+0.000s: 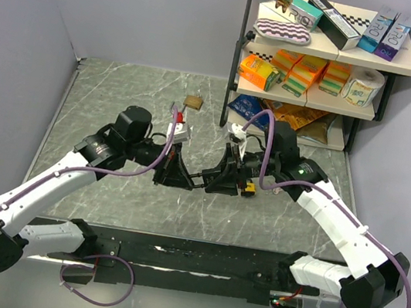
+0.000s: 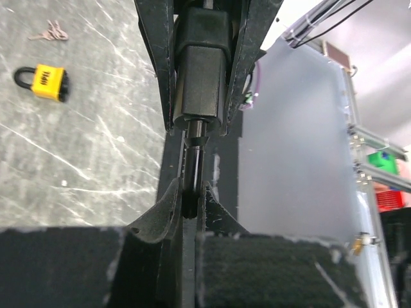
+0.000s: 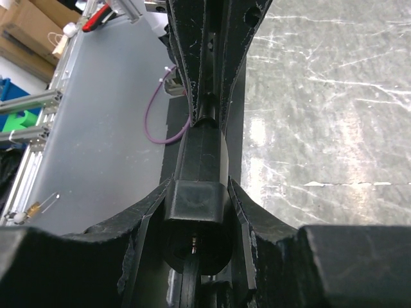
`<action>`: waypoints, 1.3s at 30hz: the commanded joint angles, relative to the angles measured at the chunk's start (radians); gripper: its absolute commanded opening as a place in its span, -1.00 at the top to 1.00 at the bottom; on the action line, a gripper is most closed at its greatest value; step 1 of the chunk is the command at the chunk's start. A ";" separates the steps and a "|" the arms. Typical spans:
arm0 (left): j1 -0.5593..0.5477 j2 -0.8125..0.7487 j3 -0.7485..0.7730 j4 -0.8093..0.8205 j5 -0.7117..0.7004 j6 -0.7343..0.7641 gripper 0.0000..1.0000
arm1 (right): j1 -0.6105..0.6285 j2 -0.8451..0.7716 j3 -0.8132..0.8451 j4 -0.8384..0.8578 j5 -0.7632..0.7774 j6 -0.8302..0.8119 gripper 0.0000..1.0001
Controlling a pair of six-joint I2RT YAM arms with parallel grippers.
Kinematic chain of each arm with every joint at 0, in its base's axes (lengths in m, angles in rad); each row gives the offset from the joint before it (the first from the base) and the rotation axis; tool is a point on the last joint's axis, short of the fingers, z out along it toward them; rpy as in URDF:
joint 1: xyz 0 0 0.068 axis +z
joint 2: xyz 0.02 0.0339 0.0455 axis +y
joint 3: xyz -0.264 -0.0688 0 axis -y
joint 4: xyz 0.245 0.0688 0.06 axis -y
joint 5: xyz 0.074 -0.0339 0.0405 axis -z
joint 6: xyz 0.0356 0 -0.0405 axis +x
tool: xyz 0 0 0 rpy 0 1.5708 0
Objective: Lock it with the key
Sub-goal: Lock the lock.
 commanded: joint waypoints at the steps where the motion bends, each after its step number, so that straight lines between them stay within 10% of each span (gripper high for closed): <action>1: -0.056 0.028 0.077 0.372 0.034 -0.140 0.98 | 0.102 0.005 -0.014 0.186 -0.050 -0.001 1.00; 19: -0.114 0.109 0.078 0.688 -0.030 -0.353 0.98 | 0.153 0.017 -0.097 0.508 -0.070 0.241 1.00; 31: -0.082 0.004 0.010 0.423 -0.061 -0.191 0.98 | 0.076 -0.017 -0.031 0.183 -0.047 -0.001 1.00; 39: -0.074 0.008 0.016 0.370 -0.091 -0.166 0.57 | 0.069 -0.026 -0.031 0.182 -0.038 0.007 1.00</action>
